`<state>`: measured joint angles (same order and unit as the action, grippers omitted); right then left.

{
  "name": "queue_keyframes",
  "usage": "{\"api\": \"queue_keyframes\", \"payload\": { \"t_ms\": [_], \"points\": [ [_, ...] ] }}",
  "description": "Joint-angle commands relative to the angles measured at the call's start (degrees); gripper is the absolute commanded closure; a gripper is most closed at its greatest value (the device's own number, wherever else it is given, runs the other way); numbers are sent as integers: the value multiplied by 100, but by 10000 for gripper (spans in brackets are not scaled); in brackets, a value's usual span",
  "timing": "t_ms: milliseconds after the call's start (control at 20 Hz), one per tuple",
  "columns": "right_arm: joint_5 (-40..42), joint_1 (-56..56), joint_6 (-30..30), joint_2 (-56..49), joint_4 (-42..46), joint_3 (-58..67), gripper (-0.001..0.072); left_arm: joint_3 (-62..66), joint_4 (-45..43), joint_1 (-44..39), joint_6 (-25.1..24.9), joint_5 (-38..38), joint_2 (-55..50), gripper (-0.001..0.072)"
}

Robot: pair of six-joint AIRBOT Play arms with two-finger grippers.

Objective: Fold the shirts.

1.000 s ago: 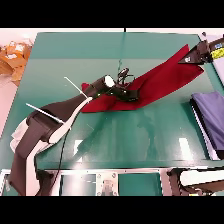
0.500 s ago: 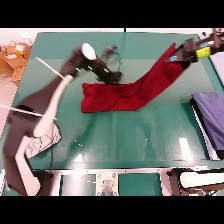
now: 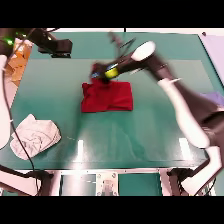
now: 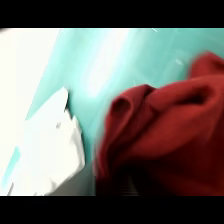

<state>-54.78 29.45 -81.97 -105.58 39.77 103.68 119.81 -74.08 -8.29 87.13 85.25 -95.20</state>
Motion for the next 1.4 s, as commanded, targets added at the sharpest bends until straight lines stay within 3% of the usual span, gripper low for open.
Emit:
{"api": "queue_keyframes", "payload": {
  "t_ms": [0,150,200,250,300,400,500,550,650,950,1150,1200,1250,1350],
  "points": [
    [2658,1235,-59,-1172,-345,9,168,-240,-122,173,-223,160,179,688],
    [1961,914,-55,-1147,-461,13,169,-356,-140,173,-516,229,179,688],
    [1451,538,-52,-986,-417,13,214,-356,-138,173,-518,232,188,688],
    [975,118,-44,-817,-415,13,385,-356,-142,175,-535,229,192,688],
    [476,-378,33,-636,-378,13,505,-356,-142,175,-597,214,192,688],
    [-533,-1311,50,-369,-168,11,458,-356,-142,173,-623,140,192,688],
    [-1644,-2041,160,-319,22,-39,457,-356,-142,173,-621,133,192,688],
    [-1950,-2326,160,-319,153,-210,408,-356,-140,173,-621,133,192,688],
    [-1915,-2728,164,-326,249,-822,164,-356,-140,173,-614,129,192,688],
    [-1410,-2942,776,-570,133,-1956,164,-356,-138,173,-577,153,190,688],
    [-1364,-2439,1220,-682,-927,-1961,166,-356,-116,173,-457,129,190,688],
    [-1357,-2280,1272,-682,-1279,-1956,291,-356,-114,173,-437,136,190,688],
    [-1360,-2116,1506,-680,-1738,-1943,706,-356,-114,173,-393,131,190,688],
    [-1362,-1912,1585,-662,-2398,-1751,696,-356,-114,173,-356,133,190,688]
  ]
}}
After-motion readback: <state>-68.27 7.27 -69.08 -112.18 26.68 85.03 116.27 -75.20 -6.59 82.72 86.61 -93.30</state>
